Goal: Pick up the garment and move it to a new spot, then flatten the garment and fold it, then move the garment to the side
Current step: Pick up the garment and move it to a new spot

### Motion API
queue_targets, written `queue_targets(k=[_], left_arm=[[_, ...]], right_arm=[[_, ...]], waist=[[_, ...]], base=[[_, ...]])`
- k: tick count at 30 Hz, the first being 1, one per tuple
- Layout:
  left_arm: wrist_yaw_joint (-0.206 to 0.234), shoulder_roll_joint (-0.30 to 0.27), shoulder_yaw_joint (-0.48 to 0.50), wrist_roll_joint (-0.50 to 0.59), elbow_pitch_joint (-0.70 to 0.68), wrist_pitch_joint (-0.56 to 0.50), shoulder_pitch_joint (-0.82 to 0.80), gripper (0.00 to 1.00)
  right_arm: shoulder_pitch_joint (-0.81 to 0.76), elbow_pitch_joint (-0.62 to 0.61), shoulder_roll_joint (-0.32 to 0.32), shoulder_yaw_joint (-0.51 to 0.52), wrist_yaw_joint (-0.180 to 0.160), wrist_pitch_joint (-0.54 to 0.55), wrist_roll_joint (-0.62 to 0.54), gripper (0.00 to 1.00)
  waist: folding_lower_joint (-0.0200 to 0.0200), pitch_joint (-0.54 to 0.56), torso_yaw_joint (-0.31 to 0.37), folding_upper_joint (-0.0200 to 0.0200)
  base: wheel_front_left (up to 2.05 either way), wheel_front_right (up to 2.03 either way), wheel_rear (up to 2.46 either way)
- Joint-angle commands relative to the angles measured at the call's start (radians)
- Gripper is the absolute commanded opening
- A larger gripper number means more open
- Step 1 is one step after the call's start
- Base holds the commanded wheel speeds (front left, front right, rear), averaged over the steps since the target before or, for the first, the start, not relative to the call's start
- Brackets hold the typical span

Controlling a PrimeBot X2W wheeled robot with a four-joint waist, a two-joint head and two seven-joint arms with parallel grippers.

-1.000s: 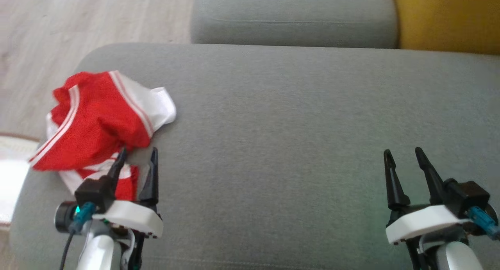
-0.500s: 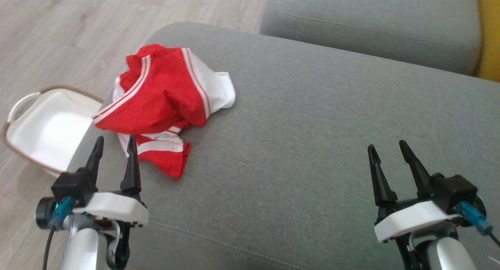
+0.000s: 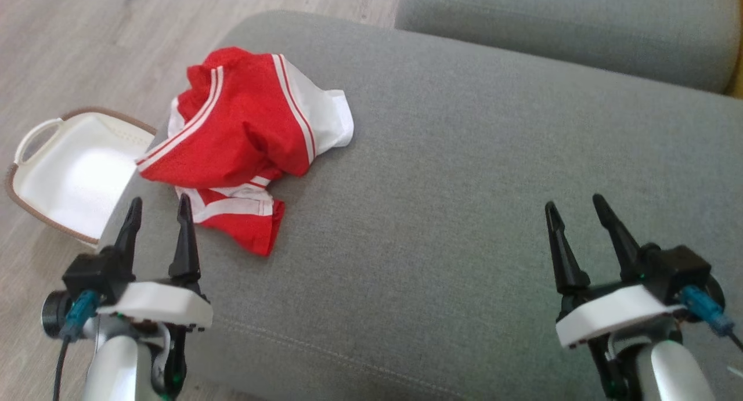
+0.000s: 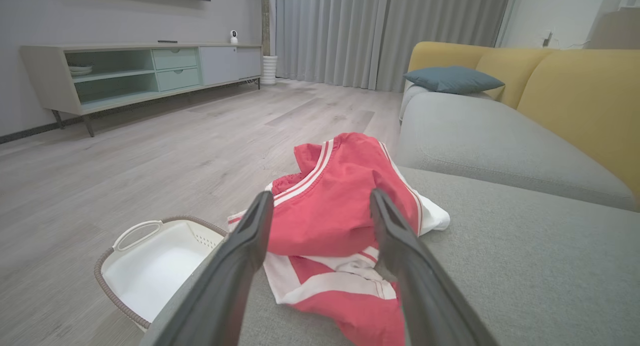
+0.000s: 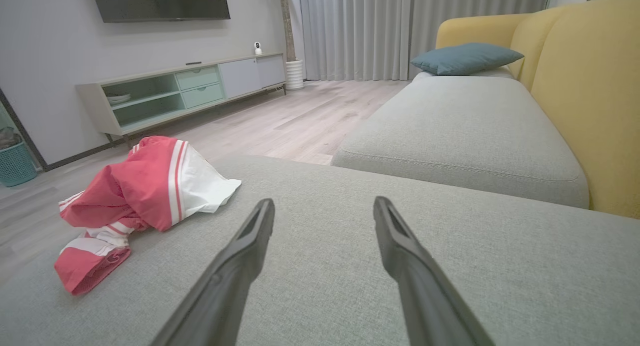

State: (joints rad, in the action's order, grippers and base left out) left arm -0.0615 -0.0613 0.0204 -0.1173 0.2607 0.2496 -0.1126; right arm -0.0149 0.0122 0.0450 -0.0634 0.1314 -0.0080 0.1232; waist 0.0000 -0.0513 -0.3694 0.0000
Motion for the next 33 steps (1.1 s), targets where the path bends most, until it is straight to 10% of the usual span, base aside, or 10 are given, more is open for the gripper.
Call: queue_targets(k=[1,25,26,28,33], left_arm=[[-0.001,-0.009,0.038,0.005,-0.033,0.012,-0.065,1.00],[-0.066,-0.169,-0.009,-0.116,0.694,-0.165,-0.654,1.00],[-0.066,-0.171,-0.008,-0.121,0.721,-0.177,-0.669,0.93],[-0.067,-0.181,-0.005,-0.130,0.759,-0.173,-0.697,0.00],[-0.042,-0.201,0.001,-0.127,0.781,-0.047,-0.729,0.00]], right_arm=[[0.058,-0.041,0.005,-0.025,-0.001,0.002,-0.007,1.00],[0.168,-0.145,0.030,-0.016,-0.001,0.080,-0.021,1.00],[0.169,-0.145,0.030,-0.015,-0.001,0.080,-0.021,1.00],[0.172,-0.146,0.029,-0.014,-0.001,0.080,-0.022,1.00],[0.174,-0.157,0.025,-0.014,-0.001,0.077,-0.020,1.00]], waist=[[0.0000,-0.022,0.014,0.0000],[0.0000,-0.367,0.131,0.0000],[0.0000,-0.370,0.132,0.0000],[0.0000,-0.374,0.133,0.0000],[0.0000,-0.357,0.133,0.0000]], base=[[0.00,0.00,0.00],[0.00,0.00,0.00],[0.00,0.00,0.00],[0.00,0.00,0.00],[0.00,0.00,0.00]])
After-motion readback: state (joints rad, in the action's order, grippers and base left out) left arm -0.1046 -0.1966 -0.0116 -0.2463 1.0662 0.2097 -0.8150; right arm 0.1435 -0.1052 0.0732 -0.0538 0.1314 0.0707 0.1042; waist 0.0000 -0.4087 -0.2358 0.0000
